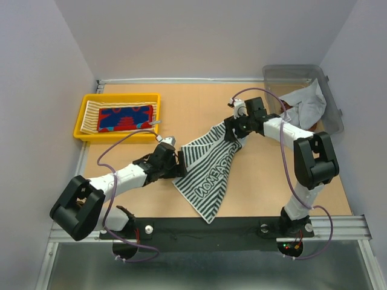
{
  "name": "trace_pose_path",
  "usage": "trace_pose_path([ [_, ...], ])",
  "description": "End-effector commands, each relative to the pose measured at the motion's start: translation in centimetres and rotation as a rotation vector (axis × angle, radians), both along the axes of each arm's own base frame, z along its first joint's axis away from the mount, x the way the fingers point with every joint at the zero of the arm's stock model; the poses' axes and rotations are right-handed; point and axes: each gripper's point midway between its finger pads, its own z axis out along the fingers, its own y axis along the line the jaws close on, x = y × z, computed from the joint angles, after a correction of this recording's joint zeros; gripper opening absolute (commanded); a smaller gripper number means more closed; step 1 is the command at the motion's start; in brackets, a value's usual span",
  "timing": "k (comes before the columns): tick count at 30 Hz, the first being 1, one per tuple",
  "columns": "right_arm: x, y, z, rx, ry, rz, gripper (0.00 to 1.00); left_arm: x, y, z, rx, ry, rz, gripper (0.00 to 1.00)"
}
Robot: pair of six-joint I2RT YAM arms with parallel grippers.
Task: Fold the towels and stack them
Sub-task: Flatten out the crumpled towel
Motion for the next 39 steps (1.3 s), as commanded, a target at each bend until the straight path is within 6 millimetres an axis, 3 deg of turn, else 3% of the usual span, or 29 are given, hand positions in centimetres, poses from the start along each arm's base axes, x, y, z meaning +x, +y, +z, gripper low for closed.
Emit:
trace_pose_path([
  [1, 1.5, 2.1, 2.4, 0.041, -0.116, 0.148, 0.72, -2.7, 0.8, -2.1, 0.046, 0.11, -0.029, 0.84],
  [6, 1.0, 2.9, 2.3, 0.075, -0.094, 0.206, 0.67, -3.1, 0.9, -2.6, 0.062, 0.129, -0.037, 0.84],
  [11, 0.2, 3.1, 1.5, 0.09, -0.044, 0.224, 0.54, -3.9, 1.1, -3.5, 0.096, 0.171, -0.059, 0.83],
  [21, -0.6, 1.3, -1.2, -0.007, 0.001, 0.189, 0.54, -4.8, 0.3, -4.9, 0.191, 0.221, -0.12, 0.8],
  [25, -0.2, 0.8, -1.9, -0.038, 0.007, 0.168, 0.49, -3.9, 0.3, -5.5, 0.268, 0.221, -0.112, 0.66],
  [27, -0.1, 0.4, -2.5, -0.064, 0.013, 0.154, 0.36, -3.5, 0.2, -5.8, 0.297, 0.227, -0.11, 0.57],
  [28, -0.1, 0.3, -2.5, -0.068, 0.013, 0.152, 0.33, -3.1, 0.2, -5.7, 0.307, 0.221, -0.109, 0.44],
  [29, -0.2, 0.2, -2.5, -0.068, 0.013, 0.152, 0.24, -2.9, 0.5, -6.0, 0.335, 0.221, -0.104, 0.4],
  [31, -0.4, 0.2, -2.3, -0.065, 0.013, 0.148, 0.17, -1.5, 0.0, -5.3, 0.353, 0.191, -0.101, 0.31],
  [32, -0.4, 0.1, -2.3, -0.068, 0.014, 0.139, 0.08, -1.1, 0.6, -5.4, 0.404, 0.186, -0.103, 0.27],
  [33, -0.3, 0.0, -1.5, -0.066, 0.0, 0.127, 0.03, 0.3, -0.3, -4.6, 0.403, 0.154, -0.106, 0.24],
  [36, -0.4, -0.7, -0.7, -0.077, -0.002, 0.049, 0.01, 2.5, -0.3, -4.3, 0.471, 0.12, -0.123, 0.13],
  [37, -0.3, -0.9, 0.0, -0.079, -0.014, 0.017, 0.01, 4.3, -1.3, -3.2, 0.464, 0.079, -0.121, 0.13],
  [38, -0.2, -1.8, -0.1, -0.101, 0.001, -0.066, 0.0, 5.6, -0.7, -3.4, 0.513, 0.063, -0.118, 0.13],
  [39, -0.3, -2.4, 0.0, -0.111, 0.004, -0.11, 0.0, 7.5, -1.3, -2.1, 0.517, 0.02, -0.107, 0.12],
])
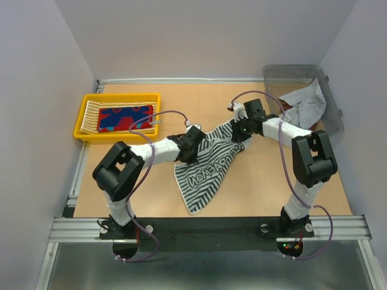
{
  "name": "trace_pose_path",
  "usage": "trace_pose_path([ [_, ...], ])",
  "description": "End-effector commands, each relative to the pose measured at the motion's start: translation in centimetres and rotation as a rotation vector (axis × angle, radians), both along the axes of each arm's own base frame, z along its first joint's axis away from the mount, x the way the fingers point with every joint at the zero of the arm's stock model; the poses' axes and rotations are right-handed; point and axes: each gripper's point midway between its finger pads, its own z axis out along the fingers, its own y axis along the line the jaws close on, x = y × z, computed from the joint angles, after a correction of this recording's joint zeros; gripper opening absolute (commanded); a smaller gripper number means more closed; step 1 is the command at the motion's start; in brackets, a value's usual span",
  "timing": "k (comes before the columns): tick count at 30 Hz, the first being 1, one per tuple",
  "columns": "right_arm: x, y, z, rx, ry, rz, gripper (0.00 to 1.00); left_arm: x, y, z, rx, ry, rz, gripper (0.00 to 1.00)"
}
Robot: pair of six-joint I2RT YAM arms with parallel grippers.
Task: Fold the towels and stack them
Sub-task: Flatten out the crumpled towel
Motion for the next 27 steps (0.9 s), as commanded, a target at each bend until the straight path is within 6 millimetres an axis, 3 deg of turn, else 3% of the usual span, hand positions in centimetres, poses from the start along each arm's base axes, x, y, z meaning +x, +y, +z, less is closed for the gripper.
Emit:
trace_pose_path([
  [1, 0.1, -2.0, 2.2, -0.043, -0.031, -0.214, 0.01, 3.6, 4.1, -0.8, 0.272, -0.031, 0.005, 0.12],
  [3, -0.1, -3.4, 3.0, -0.05, -0.035, -0.353, 0.01, 6.5, 4.4, 0.9, 0.333, -0.092, 0.02, 0.14],
  [6, -1.7, -4.8, 2.9, -0.052, -0.018, -0.479, 0.0, 8.3, 4.4, 3.2, 0.363, -0.153, 0.031, 0.23],
  [8, -2.9, -5.1, 2.5, -0.043, 0.005, -0.518, 0.0, 8.8, 3.8, 4.7, 0.328, -0.18, 0.038, 0.39],
  [9, -3.2, -4.9, 3.2, -0.02, -0.006, -0.508, 0.0, 8.8, 3.6, 6.1, 0.294, -0.204, 0.048, 0.46],
  [10, -3.4, -4.9, 3.4, -0.012, -0.01, -0.506, 0.01, 8.6, 3.9, 6.3, 0.272, -0.204, 0.069, 0.58],
  [12, -3.8, -4.9, 3.7, 0.001, -0.021, -0.498, 0.01, 8.4, 3.9, 8.1, 0.187, -0.237, 0.102, 0.66],
  [17, -4.1, -4.3, 4.4, 0.032, -0.035, -0.456, 0.0, 7.9, 6.4, 9.0, 0.022, -0.251, 0.238, 0.71],
  [19, -4.1, -4.1, 4.5, 0.039, -0.037, -0.444, 0.0, 7.6, 7.4, 7.8, 0.008, -0.229, 0.26, 0.71],
  [27, -4.4, -3.3, 4.6, 0.069, -0.041, -0.396, 0.0, 8.2, 6.9, 4.0, -0.036, -0.154, 0.29, 0.71],
])
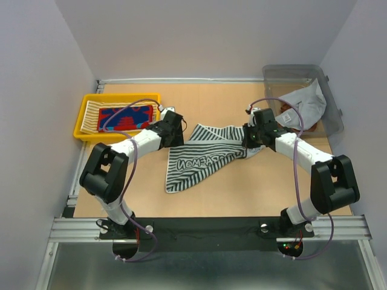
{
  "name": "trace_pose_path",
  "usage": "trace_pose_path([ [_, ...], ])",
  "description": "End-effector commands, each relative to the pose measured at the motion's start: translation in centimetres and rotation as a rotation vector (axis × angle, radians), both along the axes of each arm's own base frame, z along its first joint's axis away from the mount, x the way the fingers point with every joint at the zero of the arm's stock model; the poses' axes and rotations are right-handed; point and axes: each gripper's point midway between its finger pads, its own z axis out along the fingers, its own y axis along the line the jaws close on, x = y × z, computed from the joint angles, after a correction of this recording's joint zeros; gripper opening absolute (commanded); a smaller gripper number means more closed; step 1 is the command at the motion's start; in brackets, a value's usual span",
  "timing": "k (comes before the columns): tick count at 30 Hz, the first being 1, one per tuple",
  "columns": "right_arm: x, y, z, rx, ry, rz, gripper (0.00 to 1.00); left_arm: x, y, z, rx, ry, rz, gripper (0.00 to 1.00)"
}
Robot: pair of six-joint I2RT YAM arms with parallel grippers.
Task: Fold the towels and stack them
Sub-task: Flatten out the crumpled towel
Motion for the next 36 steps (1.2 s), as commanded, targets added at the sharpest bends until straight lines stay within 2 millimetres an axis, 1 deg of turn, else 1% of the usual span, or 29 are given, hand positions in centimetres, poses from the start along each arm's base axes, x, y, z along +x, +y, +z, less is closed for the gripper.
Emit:
trace_pose_path([
  [1, 0.3, 0.8, 1.5, 0.037, -0.064, 0.038, 0.0, 0.1, -1.0, -1.7, -0.038, 0.012, 0.019, 0.71],
  [3, 0.1, 0.9, 1.5, 0.04, -0.068, 0.048, 0.01, 0.2, -0.6, -2.4, -0.012, 0.022, 0.033, 0.71],
  [6, 0.1, 1.0, 1.6, 0.048, -0.07, 0.056, 0.0, 0.2, -0.5, -3.1, -0.003, 0.032, 0.047, 0.7],
  [10, -0.1, 1.3, 1.6, 0.059, -0.071, 0.07, 0.0, 0.2, -0.1, -4.3, 0.018, 0.047, 0.066, 0.66],
  [11, -0.1, 1.3, 1.7, 0.059, -0.073, 0.071, 0.0, 0.2, 0.0, -4.3, 0.022, 0.045, 0.069, 0.66],
  [12, -0.2, 1.3, 1.6, 0.061, -0.069, 0.074, 0.0, 0.0, 0.1, -4.9, 0.032, 0.058, 0.07, 0.66],
  [14, -0.1, 1.3, 1.6, 0.062, -0.07, 0.075, 0.01, -0.1, 0.3, -5.3, 0.045, 0.064, 0.076, 0.62],
  [20, -0.2, 1.5, 1.8, 0.068, -0.078, 0.086, 0.0, -1.2, 0.7, -7.4, 0.057, 0.118, 0.08, 0.61],
  [21, -0.2, 1.6, 1.9, 0.07, -0.08, 0.089, 0.0, -1.5, 0.9, -8.0, 0.067, 0.134, 0.083, 0.61],
  [24, -0.2, 1.5, 2.0, 0.072, -0.086, 0.088, 0.0, -1.9, 1.1, -8.0, 0.091, 0.145, 0.086, 0.53],
  [25, -0.2, 1.5, 2.2, 0.069, -0.092, 0.088, 0.0, -2.0, 1.3, -8.2, 0.094, 0.153, 0.09, 0.44],
  [26, -0.2, 1.5, 2.3, 0.072, -0.093, 0.088, 0.01, -2.1, 1.3, -8.2, 0.095, 0.158, 0.088, 0.37],
  [27, -0.3, 1.5, 2.2, 0.07, -0.093, 0.09, 0.01, -2.4, 1.4, -8.4, 0.099, 0.169, 0.087, 0.33],
  [28, -0.2, 1.4, 2.5, 0.071, -0.1, 0.09, 0.01, -2.5, 1.5, -8.4, 0.1, 0.171, 0.089, 0.26],
  [29, -0.2, 1.4, 2.5, 0.069, -0.102, 0.088, 0.01, -2.5, 1.4, -8.3, 0.095, 0.167, 0.087, 0.14],
  [30, -0.1, 1.4, 2.6, 0.067, -0.104, 0.086, 0.0, -2.5, 1.4, -8.2, 0.094, 0.162, 0.087, 0.09],
  [31, 0.0, 1.3, 2.8, 0.066, -0.113, 0.085, 0.0, -2.5, 1.4, -8.0, 0.094, 0.158, 0.083, 0.0],
  [32, 0.1, 1.2, 3.0, 0.063, -0.12, 0.081, 0.01, -2.5, 1.5, -7.8, 0.103, 0.153, 0.074, 0.0],
  [34, 0.7, 1.0, 4.0, 0.053, -0.152, 0.065, 0.0, -1.6, 1.4, -6.0, 0.097, 0.11, 0.072, 0.0],
  [35, 1.0, 1.0, 5.0, 0.054, -0.177, 0.058, 0.01, -1.4, 1.8, -5.1, 0.112, 0.09, 0.078, 0.0],
  [36, 1.6, 0.6, 5.7, 0.041, -0.201, 0.034, 0.0, -0.8, 1.7, -2.9, 0.102, 0.039, 0.082, 0.0],
])
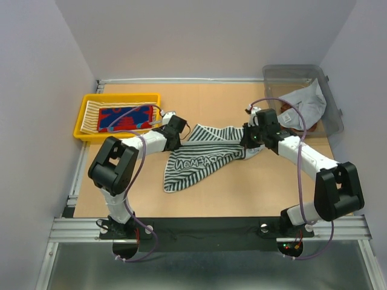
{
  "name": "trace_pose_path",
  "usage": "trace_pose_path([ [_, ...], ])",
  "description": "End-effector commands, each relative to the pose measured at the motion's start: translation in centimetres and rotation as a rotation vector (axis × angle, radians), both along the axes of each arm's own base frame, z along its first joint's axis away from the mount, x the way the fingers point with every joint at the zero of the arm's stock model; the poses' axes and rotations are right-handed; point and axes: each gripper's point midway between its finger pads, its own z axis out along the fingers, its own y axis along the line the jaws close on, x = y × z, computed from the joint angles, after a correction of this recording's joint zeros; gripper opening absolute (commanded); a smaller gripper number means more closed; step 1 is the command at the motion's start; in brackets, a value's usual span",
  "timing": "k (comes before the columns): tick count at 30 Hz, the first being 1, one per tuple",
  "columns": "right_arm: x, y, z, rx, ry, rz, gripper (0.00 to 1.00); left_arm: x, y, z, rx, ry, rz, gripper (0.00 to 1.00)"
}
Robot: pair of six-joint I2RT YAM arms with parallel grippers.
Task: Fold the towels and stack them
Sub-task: Flatten out the crumpled towel
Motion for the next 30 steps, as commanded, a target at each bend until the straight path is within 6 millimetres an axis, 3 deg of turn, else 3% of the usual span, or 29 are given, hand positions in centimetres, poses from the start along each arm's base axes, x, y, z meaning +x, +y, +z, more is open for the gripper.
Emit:
trace_pose_path([
  [1, 3.0, -0.4, 5.9, -0.001, -0.192, -0.054, 0.01, -0.3, 1.8, 4.4, 0.077, -0.05, -0.002, 0.0],
  [4, 4.7, -1.0, 9.9, 0.001, -0.289, -0.111, 0.0, 1.4, 2.2, 11.7, 0.092, -0.209, -0.009, 0.0],
  [5, 5.7, -0.9, 12.7, 0.015, -0.35, -0.124, 0.01, 2.5, 2.3, 15.4, 0.092, -0.29, 0.006, 0.0],
  [6, 6.3, -1.0, 14.4, 0.019, -0.388, -0.134, 0.0, 2.8, 2.4, 17.8, 0.09, -0.337, 0.003, 0.0],
  [7, 6.9, -1.1, 15.8, 0.017, -0.42, -0.147, 0.01, 3.5, 2.2, 22.7, 0.053, -0.437, 0.004, 0.0],
  [8, 7.7, -1.0, 19.3, 0.033, -0.492, -0.152, 0.01, 3.6, 2.3, 25.1, 0.069, -0.486, -0.023, 0.0],
  [9, 8.2, -1.4, 20.7, 0.028, -0.524, -0.177, 0.0, 3.8, 2.3, 27.7, 0.055, -0.54, -0.025, 0.0],
  [10, 8.8, -1.8, 21.9, 0.012, -0.553, -0.198, 0.0, 3.7, 2.5, 32.2, 0.034, -0.63, -0.033, 0.0],
  [11, 9.4, -1.9, 23.5, 0.018, -0.584, -0.213, 0.0, 3.6, 2.6, 34.5, 0.006, -0.681, -0.021, 0.0],
  [12, 9.9, -2.2, 26.9, 0.024, -0.655, -0.231, 0.0, 3.3, 2.6, 37.4, -0.002, -0.747, -0.051, 0.0],
  [13, 10.6, -2.2, 28.2, 0.024, -0.683, -0.235, 0.0, 2.9, 2.7, 41.2, -0.034, -0.827, -0.05, 0.0],
  [14, 10.9, -2.2, 29.7, 0.025, -0.713, -0.239, 0.0, 2.6, 2.7, 43.3, -0.052, -0.874, -0.061, 0.0],
  [15, 11.4, -2.6, 33.2, 0.021, -0.788, -0.253, 0.0, 1.9, 2.0, 47.3, -0.093, -0.963, -0.116, 0.0],
  [16, 11.5, -2.7, 34.8, 0.032, -0.82, -0.265, 0.0, 1.6, 2.2, 49.1, -0.096, -1.003, -0.115, 0.0],
  [17, 11.1, -2.9, 38.9, 0.044, -0.906, -0.271, 0.0, 1.4, 1.5, 50.6, -0.097, -1.037, -0.16, 0.0],
  [18, 11.5, -3.0, 38.5, 0.036, -0.899, -0.276, 0.0, 1.0, 1.3, 52.2, -0.102, -1.07, -0.178, 0.0],
  [19, 10.9, -3.4, 42.1, 0.039, -0.98, -0.279, 0.0, 0.5, 1.0, 53.7, -0.105, -1.103, -0.198, 0.0],
  [20, 10.9, -3.5, 43.5, 0.039, -1.012, -0.281, 0.01, -0.6, 1.2, 56.8, -0.121, -1.17, -0.205, 0.0],
  [21, 10.5, -3.8, 45.1, 0.027, -1.052, -0.281, 0.01, -1.3, 0.4, 57.9, -0.131, -1.196, -0.233, 0.0],
  [22, 9.4, -4.3, 48.5, 0.046, -1.125, -0.297, 0.01, -2.6, 0.7, 60.4, -0.131, -1.256, -0.25, 0.0],
  [25, 7.5, -4.9, 52.4, 0.035, -1.226, -0.287, 0.0, -5.8, 0.4, 64.6, -0.184, -1.368, -0.301, 0.0],
  [26, 5.9, -5.4, 54.7, 0.041, -1.284, -0.291, 0.01, -6.7, 0.1, 65.5, -0.201, -1.393, -0.33, 0.0],
  [29, 3.1, -6.1, 58.0, 0.043, -1.376, -0.278, 0.01, -9.9, 0.1, 67.8, -0.237, -1.464, -0.386, 0.0],
  [30, 1.0, -6.3, 59.7, 0.057, -1.426, -0.261, 0.0, -11.6, 0.3, 68.7, -0.267, -1.493, -0.408, 0.0],
])
